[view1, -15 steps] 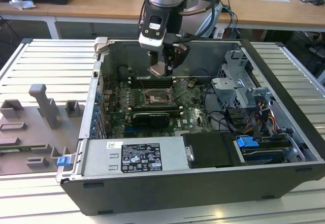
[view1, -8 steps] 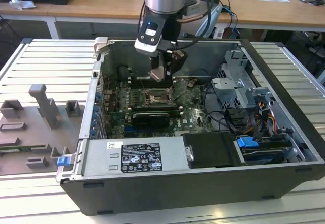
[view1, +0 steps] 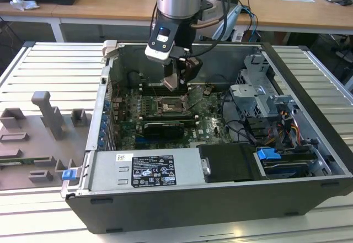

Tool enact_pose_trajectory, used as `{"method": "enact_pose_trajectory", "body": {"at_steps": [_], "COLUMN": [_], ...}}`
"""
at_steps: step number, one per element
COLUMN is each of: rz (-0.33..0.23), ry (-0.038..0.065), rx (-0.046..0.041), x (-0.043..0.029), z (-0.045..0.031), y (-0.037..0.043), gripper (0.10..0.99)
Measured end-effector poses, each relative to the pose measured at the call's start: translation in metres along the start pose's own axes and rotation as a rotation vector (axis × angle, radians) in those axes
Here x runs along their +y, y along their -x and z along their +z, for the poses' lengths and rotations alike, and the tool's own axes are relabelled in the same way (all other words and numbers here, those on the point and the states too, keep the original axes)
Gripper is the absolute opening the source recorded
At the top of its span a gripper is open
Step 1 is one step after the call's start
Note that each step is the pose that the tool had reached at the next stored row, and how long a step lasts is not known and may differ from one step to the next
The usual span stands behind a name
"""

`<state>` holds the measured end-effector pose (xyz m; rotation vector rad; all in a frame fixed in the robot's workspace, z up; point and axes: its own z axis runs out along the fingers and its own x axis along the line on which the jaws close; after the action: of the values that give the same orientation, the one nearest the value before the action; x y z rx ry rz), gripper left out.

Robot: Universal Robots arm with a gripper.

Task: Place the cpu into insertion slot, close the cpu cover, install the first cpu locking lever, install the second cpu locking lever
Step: 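Place the cpu into insertion slot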

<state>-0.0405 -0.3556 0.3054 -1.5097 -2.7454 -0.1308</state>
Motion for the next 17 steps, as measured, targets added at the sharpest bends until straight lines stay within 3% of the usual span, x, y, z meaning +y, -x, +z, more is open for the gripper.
{"method": "enact_pose_trajectory", "body": {"at_steps": [17], "rz": [0.0], "ry": [0.0], "rx": [0.0002], "x": [-0.0003], "z": [0.0047], "y": [0.0002], "gripper": [0.541]}}
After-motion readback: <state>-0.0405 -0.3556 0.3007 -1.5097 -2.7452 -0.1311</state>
